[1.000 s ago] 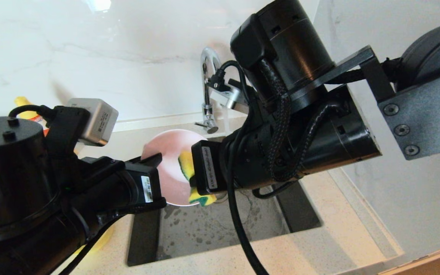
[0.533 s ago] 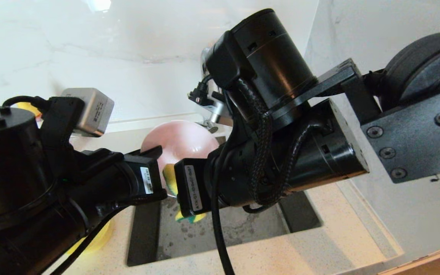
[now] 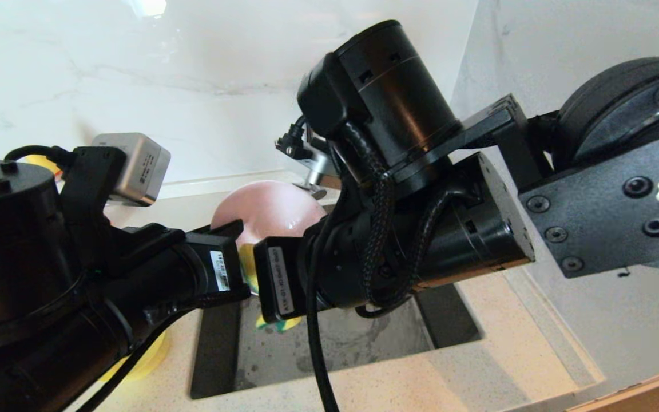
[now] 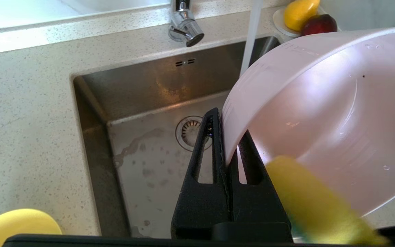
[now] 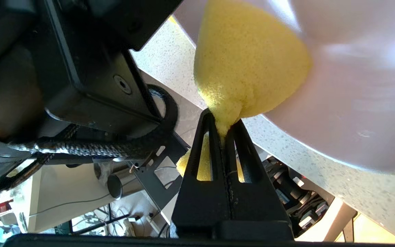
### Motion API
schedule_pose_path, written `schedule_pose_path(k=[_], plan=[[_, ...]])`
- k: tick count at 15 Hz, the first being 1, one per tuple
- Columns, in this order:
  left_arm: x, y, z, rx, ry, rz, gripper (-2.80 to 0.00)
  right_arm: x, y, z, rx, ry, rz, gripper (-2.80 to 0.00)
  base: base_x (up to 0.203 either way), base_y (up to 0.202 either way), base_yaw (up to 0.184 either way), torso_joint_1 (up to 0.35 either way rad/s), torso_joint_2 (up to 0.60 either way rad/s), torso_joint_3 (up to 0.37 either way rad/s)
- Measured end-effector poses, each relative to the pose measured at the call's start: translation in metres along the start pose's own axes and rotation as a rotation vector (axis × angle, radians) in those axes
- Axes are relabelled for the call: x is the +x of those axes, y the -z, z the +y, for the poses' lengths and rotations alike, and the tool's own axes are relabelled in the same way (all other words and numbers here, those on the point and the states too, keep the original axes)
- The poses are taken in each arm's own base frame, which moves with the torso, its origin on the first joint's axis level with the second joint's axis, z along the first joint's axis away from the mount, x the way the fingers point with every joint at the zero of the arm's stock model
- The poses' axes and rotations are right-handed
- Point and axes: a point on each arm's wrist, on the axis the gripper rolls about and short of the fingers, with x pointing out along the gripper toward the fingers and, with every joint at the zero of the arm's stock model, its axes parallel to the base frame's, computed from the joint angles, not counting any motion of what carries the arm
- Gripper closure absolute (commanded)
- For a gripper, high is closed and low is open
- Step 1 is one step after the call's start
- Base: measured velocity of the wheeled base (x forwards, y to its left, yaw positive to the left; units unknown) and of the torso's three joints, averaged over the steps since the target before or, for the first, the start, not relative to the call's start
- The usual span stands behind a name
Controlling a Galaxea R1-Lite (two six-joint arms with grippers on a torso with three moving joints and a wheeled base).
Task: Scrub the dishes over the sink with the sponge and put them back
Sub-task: Wipe the bowl
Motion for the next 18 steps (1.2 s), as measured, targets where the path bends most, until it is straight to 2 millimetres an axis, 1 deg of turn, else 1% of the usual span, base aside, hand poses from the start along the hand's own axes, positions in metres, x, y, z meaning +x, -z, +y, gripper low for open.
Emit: schedule_pose_path(k=[5,10,15,18], plan=[[0.001,-0.002,-0.001,-0.003,-0.001,-0.005,0.00,-0.024,-0.008,-0.012,0.056,0.029,-0.029,0.00,0.000,0.000,0.000,0.000,0.00,0.000],[0.001,0.000,0.000,0.000,-0.002,0.000,0.00,-0.042,-0.017,-0.012,0.058,0.008,-0.097,0.00,0.000,0.000,0.000,0.000,0.00,0.000],[0.001,0.006,0.000,0.018,-0.003,0.022,0.00,-0.048,-0.021,-0.011,0.049,-0.003,-0.132,0.00,0.000,0.000,0.000,0.000,0.00,0.000],[0.001,0.008,0.000,0.022,-0.003,0.026,0.00,-0.044,-0.021,-0.008,0.021,-0.015,-0.136,0.00,0.000,0.000,0.000,0.000,0.00,0.000]])
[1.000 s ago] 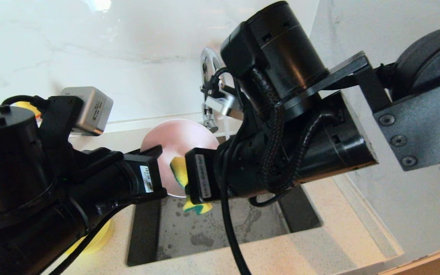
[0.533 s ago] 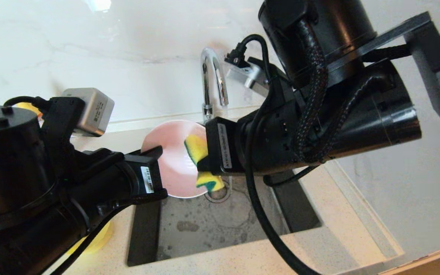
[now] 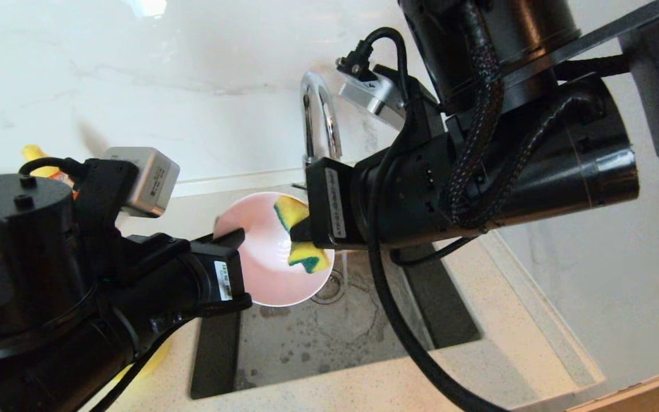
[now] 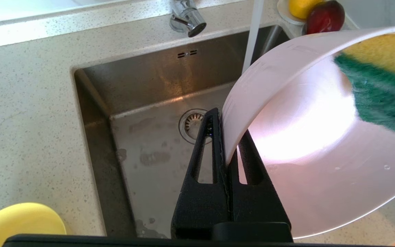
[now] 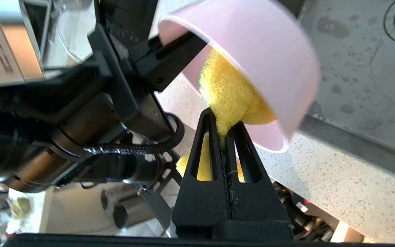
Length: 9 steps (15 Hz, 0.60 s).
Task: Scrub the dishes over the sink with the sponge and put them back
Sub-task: Wipe the bowl
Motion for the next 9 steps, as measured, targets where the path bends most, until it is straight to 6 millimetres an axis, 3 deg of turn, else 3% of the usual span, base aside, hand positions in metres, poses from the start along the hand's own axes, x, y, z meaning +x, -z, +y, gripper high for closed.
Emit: schedule_pose_path(k=[5,9], plan=[[0.0002,0.0022,-0.0002,0.004,0.007,0.007,0.00,0.0118,0.0070,0.0036,-0.014,-0.004,0.034,0.00,0.000,0.000,0.000,0.000,0.00,0.000],[0.0002,0.0008,-0.0007,0.000,0.021,0.004,0.00,0.0072,0.0068,0.0030,-0.008,0.002,0.036,0.00,0.000,0.000,0.000,0.000,0.00,0.000]])
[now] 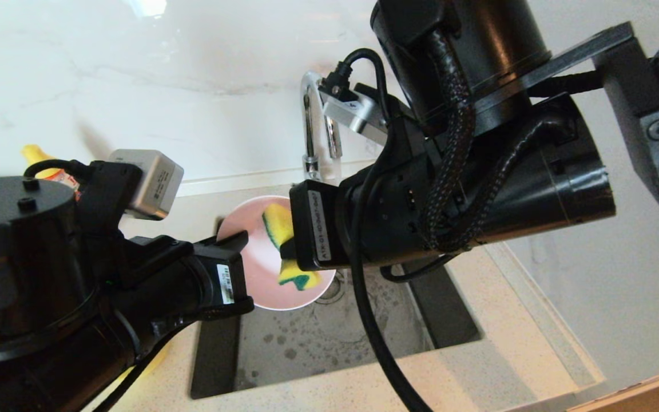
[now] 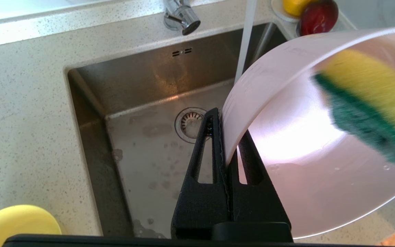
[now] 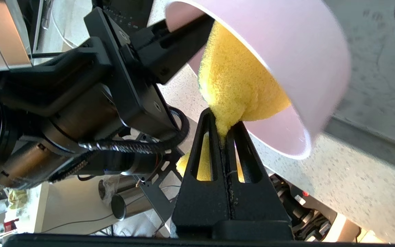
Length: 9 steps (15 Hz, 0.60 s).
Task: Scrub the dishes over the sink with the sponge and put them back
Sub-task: Wipe the bowl
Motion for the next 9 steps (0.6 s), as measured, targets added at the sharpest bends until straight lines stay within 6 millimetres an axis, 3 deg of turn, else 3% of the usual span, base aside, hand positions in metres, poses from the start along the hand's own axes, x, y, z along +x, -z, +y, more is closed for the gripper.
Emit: schedule_pose_path(k=[5,9], plan=[[0.000,-0.001,0.000,-0.006,-0.001,-0.005,0.00,-0.015,0.003,-0.008,0.022,0.036,0.029,0.00,0.000,0.000,0.000,0.000,0.00,0.000],[-0.001,-0.003,0.001,-0.012,-0.001,-0.011,0.00,-0.004,0.013,-0.011,0.021,0.058,0.077,0.00,0.000,0.000,0.000,0.000,0.00,0.000]])
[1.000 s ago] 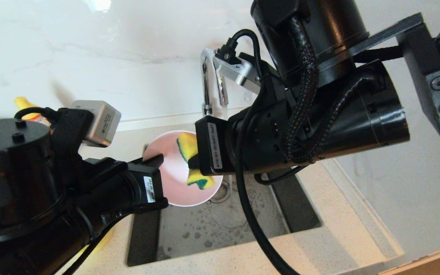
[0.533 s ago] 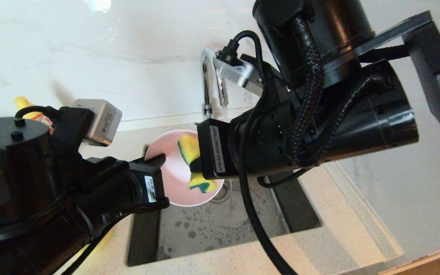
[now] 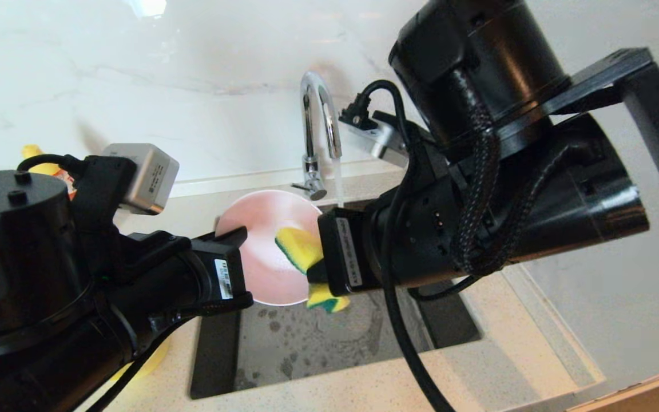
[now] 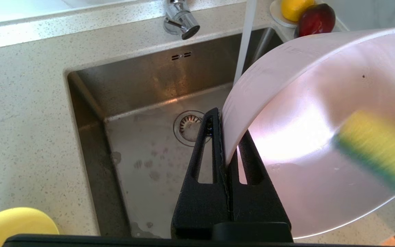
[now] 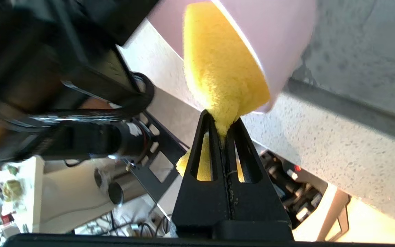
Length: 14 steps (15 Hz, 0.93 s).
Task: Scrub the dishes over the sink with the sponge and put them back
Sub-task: Wipe the bowl
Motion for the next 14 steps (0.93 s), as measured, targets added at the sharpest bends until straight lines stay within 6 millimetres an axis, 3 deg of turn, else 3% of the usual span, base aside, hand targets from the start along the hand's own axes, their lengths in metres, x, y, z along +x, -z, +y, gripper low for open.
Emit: schedule_pose_path(k=[9,14], plan=[[0.000,-0.002,0.000,-0.021,0.002,-0.011,0.00,0.035,0.012,0.012,-0.029,-0.008,0.071,0.00,0.000,0.000,0.000,0.000,0.00,0.000],[0.000,0.000,0.001,-0.017,-0.001,-0.005,0.00,0.031,0.009,0.013,-0.027,-0.010,0.057,0.00,0.000,0.000,0.000,0.000,0.00,0.000]])
